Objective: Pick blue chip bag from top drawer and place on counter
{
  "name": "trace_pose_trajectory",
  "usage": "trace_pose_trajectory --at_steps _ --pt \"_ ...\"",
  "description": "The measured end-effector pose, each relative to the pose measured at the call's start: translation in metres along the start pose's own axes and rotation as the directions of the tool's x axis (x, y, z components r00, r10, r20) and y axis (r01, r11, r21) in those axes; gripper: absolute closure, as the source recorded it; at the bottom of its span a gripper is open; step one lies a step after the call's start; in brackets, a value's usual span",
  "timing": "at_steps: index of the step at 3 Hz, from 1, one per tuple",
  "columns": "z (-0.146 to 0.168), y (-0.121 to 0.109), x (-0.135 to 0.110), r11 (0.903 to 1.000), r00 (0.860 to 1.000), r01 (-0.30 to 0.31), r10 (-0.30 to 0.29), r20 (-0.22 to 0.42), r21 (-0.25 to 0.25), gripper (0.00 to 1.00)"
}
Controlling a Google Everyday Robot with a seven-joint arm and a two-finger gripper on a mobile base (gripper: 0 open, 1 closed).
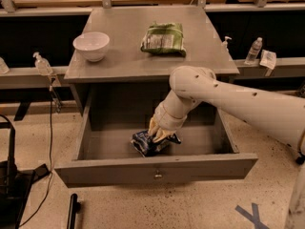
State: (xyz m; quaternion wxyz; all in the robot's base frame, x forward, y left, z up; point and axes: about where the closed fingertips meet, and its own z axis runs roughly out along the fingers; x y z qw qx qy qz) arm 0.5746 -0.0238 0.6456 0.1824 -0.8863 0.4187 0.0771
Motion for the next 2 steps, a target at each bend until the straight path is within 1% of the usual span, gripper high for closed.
trace_pose_trajectory --at_steps 1,2 --pt "-0.043 -0.009 -0.023 0.9906 0.997 0.065 -0.069 0.035 0.121 1.0" --pt "-0.096 -0.02 -0.054 0.9689 0.988 0.152 -0.155 0.0 0.195 1.0"
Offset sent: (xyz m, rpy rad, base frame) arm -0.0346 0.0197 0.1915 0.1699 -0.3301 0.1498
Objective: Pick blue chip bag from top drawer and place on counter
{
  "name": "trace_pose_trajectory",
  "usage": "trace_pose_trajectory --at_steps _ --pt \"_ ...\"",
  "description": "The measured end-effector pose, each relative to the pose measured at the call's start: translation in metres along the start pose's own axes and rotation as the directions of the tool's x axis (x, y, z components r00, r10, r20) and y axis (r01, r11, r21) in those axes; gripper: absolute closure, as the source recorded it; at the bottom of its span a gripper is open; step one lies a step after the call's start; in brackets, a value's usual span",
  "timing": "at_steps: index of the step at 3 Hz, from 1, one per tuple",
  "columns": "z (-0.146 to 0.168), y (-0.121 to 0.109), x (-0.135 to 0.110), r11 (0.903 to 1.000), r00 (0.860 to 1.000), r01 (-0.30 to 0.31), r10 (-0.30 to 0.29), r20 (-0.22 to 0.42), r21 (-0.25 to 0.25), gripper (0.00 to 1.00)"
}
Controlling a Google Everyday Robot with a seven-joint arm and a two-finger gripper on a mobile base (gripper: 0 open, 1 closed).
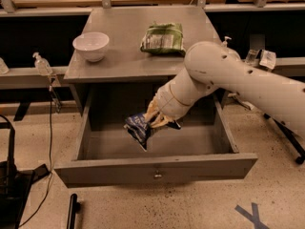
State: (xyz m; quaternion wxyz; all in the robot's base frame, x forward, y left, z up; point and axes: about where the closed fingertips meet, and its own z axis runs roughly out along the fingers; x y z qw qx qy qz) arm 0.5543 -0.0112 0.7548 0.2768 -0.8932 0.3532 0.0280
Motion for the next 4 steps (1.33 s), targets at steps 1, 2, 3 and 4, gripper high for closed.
trace_pose_trajectory --at_steps 1,2,3,4 --pt "-0.044 -0.029 -0.022 0.9963 0.996 0.079 -0.078 -0.036 0.033 1.0" --pt "-0.07 -0.049 -0.025 0.9895 0.99 0.14 -0.139 -0.024 0.035 1.0" --pt "-0.096 -0.077 -0.01 0.981 0.981 0.194 -0.194 0.009 -0.002 1.0" --pt "-0.107 -0.101 0.013 0.9825 0.982 0.184 -0.183 0.043 -0.026 1.0"
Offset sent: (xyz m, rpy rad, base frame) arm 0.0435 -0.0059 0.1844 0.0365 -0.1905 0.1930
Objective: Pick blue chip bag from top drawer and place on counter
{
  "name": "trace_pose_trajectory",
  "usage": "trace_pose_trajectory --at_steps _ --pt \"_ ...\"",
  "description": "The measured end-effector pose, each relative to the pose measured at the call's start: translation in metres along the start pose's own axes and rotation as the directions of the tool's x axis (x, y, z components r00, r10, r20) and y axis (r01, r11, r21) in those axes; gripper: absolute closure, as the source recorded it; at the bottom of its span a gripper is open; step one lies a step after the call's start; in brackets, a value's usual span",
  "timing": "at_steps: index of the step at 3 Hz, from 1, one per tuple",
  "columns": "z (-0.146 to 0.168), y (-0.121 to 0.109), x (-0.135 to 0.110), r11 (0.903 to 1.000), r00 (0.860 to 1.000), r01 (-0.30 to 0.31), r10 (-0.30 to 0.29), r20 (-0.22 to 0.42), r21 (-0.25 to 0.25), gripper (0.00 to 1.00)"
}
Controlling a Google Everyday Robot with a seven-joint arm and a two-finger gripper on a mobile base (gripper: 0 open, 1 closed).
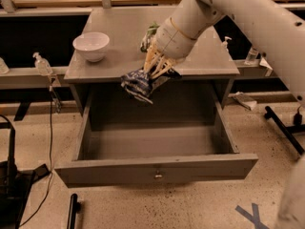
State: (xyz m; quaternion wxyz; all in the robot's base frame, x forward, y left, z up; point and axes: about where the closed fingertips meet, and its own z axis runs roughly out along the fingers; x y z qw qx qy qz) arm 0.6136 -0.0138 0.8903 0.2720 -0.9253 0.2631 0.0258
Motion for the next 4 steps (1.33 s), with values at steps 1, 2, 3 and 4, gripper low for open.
trace_pose_trajectory --at_steps 1,2,3,4 --pt "-0.007 -0.019 0.04 0.9954 0.997 -0.073 0.071 0.03 0.062 1.0" --pt "-0.041 -0.05 0.079 0.9629 0.99 -0.136 0.138 0.007 0.233 1.0" --pt "-0.051 -0.063 0.083 0.9537 0.992 -0.122 0.13 -0.01 0.275 1.0" --pt "-0.042 -0.063 0.086 0.951 0.992 -0.121 0.127 -0.002 0.284 1.0"
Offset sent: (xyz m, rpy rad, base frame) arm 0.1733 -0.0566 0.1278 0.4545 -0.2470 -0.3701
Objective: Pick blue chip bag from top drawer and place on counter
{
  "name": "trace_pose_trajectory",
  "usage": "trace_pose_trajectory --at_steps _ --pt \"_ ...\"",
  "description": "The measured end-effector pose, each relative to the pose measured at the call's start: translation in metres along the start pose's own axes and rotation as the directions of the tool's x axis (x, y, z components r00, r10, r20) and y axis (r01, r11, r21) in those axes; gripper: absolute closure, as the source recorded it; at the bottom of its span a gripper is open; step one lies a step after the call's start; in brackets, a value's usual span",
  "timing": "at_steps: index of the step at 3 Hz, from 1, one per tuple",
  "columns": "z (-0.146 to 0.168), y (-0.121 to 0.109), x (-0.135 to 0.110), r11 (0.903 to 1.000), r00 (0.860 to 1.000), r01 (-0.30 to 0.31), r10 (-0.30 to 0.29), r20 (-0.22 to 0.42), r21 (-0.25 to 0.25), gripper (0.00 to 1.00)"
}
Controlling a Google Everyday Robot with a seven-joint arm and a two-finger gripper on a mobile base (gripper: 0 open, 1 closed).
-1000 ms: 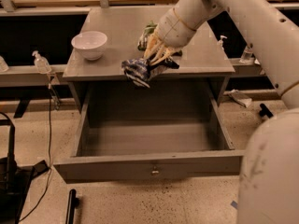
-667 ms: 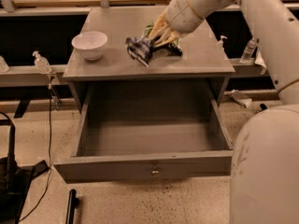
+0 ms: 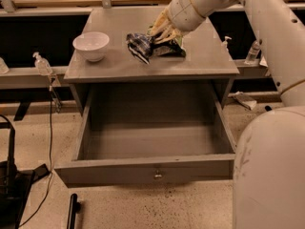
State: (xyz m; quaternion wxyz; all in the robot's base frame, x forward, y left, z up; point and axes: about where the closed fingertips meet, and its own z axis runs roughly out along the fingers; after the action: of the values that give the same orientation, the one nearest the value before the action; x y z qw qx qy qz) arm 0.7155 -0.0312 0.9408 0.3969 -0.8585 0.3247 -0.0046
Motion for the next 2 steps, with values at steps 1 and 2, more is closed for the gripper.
trace_pose_trajectory --at_steps 1,2 --pt "0.015 0.004 0.023 0.9994 0.994 0.031 -0.032 -0.102 -0.013 1.0" --pt "0.027 0.011 0.049 0.9969 0.966 0.071 -0.077 -0.247 -0.032 1.0"
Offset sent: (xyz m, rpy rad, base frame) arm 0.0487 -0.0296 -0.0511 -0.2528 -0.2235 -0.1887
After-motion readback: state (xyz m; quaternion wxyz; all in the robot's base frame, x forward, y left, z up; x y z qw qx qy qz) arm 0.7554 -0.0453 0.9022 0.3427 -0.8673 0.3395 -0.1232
